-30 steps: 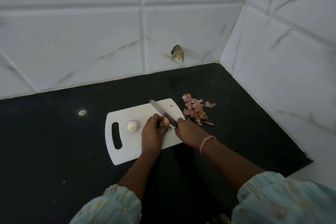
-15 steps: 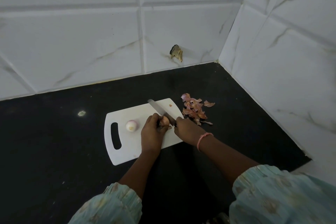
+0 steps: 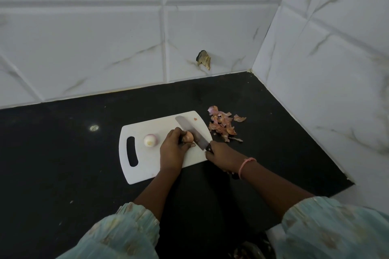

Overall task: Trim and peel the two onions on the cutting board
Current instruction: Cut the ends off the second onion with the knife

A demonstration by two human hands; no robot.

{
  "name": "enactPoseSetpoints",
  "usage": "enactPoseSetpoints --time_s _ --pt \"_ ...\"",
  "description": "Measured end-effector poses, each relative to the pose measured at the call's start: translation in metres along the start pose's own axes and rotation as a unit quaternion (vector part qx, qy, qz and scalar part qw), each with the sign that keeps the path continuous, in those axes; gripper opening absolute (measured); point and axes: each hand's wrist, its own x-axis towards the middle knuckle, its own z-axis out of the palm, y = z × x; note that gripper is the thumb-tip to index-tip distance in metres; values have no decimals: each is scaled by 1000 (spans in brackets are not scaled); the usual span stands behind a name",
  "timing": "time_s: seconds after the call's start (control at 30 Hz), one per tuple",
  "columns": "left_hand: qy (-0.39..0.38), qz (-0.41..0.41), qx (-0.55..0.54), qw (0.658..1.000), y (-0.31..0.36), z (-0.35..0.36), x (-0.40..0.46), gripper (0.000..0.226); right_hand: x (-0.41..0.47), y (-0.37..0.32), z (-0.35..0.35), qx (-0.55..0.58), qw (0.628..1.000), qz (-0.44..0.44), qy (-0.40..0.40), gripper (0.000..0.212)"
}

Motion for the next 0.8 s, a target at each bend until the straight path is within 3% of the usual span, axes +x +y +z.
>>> enactPoseSetpoints --time_s 0.3,0.57,0.73,0.8 --pt "6 -10 -35 999 -2 -2 0 28 6 -14 34 -75 993 33 82 22" --pt "23 -32 -149 988 -1 -9 2 55 2 -26 55 -145 977 78 133 37" --pt "44 -34 -175 983 -4 -10 3 25 1 -33 59 -132 976 105 138 40" --pt "43 -47 -221 973 -1 -10 3 24 0 -33 59 -116 977 107 146 38"
